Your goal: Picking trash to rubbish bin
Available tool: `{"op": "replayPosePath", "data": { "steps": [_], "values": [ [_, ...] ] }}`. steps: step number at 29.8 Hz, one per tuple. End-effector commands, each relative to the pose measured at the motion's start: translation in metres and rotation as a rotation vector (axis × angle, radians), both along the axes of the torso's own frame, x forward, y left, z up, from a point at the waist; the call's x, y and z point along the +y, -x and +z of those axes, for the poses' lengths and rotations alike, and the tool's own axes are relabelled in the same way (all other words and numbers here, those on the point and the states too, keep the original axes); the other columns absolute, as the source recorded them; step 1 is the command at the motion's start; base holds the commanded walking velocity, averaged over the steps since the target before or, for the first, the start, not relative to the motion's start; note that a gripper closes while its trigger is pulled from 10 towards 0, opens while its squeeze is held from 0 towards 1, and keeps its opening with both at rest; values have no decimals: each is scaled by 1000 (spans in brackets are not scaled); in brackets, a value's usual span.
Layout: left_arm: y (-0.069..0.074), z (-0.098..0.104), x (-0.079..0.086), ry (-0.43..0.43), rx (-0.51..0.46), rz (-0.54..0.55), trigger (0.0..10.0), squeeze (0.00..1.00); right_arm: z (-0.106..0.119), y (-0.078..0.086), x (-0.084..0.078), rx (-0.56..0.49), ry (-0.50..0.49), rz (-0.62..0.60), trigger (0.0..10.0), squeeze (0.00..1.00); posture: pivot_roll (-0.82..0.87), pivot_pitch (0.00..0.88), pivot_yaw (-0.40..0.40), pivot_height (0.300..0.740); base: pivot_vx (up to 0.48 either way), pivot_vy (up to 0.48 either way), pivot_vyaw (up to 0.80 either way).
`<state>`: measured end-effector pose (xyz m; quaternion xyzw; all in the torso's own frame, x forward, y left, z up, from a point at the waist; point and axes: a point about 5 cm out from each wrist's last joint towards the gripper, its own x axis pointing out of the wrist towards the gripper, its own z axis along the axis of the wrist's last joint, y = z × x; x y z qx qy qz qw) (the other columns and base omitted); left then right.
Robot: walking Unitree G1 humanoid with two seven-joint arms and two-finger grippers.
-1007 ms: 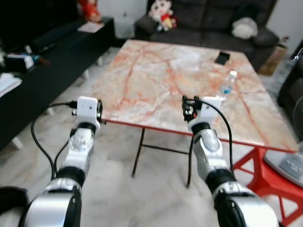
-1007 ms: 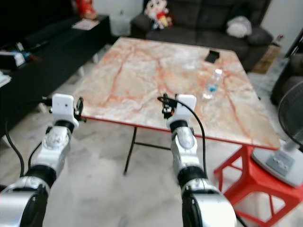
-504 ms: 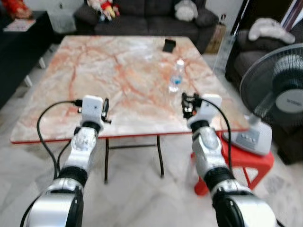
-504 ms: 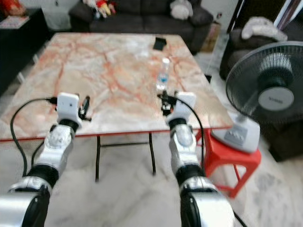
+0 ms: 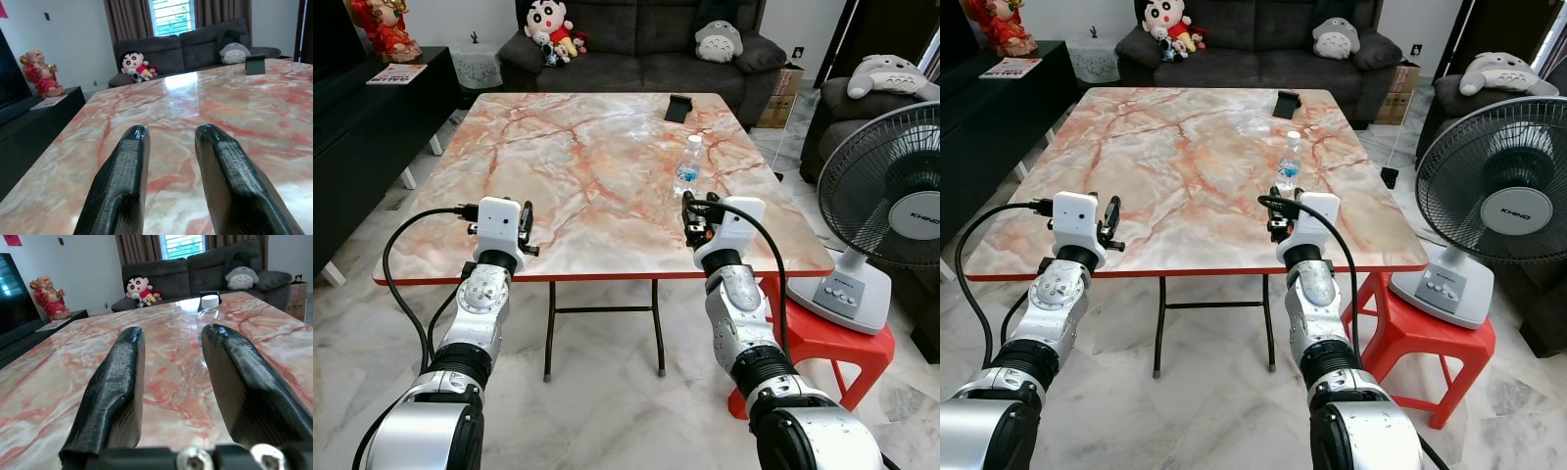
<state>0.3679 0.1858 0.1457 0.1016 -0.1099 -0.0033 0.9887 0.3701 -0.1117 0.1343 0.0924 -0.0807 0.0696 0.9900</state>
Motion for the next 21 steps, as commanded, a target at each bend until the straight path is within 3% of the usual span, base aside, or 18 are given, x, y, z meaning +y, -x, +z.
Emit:
{"op": "replayPosePath", "data": {
  "steps": [1,8,10,12,21],
  "values": [
    [-2,5,3,-5,-8,13,10000,0,7,-2,0,-25,7,-2,10000,0,65,0,-36,740,292,0,0],
    [-3,6,2,-6,-7,15,10000,0,6,-2,-4,-20,-8,-10,10000,0,57,0,-33,740,305,0,0],
    [-3,6,-1,-9,-10,9,10000,0,8,-2,-9,-35,-52,-26,10000,0,58,0,-34,740,309,0,-800],
    [-3,7,-1,-18,-12,7,10000,0,9,-2,-9,-48,0,-30,10000,0,61,0,-36,740,304,0,0],
    [-2,6,0,-16,-16,11,10000,0,11,-1,3,-64,3,14,10000,0,68,0,-41,740,307,0,0]
  ]
}}
